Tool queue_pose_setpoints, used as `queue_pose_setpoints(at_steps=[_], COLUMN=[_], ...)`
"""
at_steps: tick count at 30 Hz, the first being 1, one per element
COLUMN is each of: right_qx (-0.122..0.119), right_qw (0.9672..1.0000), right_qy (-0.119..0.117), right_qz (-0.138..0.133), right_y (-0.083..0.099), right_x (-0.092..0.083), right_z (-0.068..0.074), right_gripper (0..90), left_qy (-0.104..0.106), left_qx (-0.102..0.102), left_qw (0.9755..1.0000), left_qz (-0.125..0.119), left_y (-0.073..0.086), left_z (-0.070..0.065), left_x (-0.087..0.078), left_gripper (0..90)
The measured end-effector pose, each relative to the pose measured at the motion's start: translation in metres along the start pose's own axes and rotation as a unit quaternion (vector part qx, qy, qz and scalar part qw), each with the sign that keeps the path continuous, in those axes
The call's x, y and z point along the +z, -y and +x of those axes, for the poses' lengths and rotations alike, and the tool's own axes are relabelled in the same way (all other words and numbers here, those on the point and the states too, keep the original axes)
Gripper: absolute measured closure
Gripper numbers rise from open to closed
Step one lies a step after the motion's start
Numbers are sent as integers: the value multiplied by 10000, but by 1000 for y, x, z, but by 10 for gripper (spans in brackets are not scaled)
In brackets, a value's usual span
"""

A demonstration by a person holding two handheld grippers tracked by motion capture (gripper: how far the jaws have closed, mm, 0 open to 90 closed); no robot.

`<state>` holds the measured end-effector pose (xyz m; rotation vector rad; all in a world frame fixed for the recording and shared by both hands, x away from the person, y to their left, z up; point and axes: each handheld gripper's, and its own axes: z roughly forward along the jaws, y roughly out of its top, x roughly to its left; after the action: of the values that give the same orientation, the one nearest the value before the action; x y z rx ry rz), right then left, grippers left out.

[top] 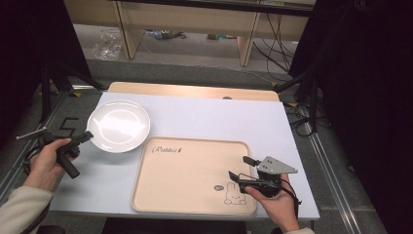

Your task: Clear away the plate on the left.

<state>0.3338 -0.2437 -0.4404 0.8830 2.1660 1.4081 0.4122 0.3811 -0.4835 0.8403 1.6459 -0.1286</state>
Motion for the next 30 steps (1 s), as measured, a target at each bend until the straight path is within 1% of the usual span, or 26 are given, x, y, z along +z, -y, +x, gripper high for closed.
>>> queue_pose_setpoints(at_steps=[4, 6, 8, 11, 16, 17, 18, 29, 30], right_qx=[-1, -1, 1, 5, 27, 14, 7, 19, 28], right_qw=[10000, 10000, 10000, 10000, 10000, 10000, 10000, 10000, 10000], right_qy=[-5, -3, -4, -5, -23, -19, 1, -9, -22], right_qz=[17, 18, 17, 15, 9, 14, -3, -4, 9], right_y=[0, 0, 0, 0, 0, 0, 0, 0, 0], right_x=[0, 0, 0, -1, -1, -1, -1, -1, -1], right_z=[0, 0, 0, 0, 0, 0, 0, 0, 0], right_gripper=[257, 257, 257, 257, 257, 257, 257, 257, 257], left_qy=[21, 60, 37, 40, 110, 138, 154, 230, 240], left_qx=[28, -23, 21, 33, 45, 6, 16, 48, 25], left_qw=[10000, 10000, 9999, 9999, 9997, 9997, 9996, 9990, 9989], left_qz=[56, 47, 107, 153, 231, 223, 251, 383, 400], left_y=[1, 2, 2, 3, 6, 7, 7, 13, 13], left_z=[-1, -1, -1, -1, -2, -3, -4, -9, -9], left_x=[0, 1, 0, 0, 1, 1, 1, 3, 3], left_gripper=[868, 868, 868, 866, 866, 867, 866, 866, 865])
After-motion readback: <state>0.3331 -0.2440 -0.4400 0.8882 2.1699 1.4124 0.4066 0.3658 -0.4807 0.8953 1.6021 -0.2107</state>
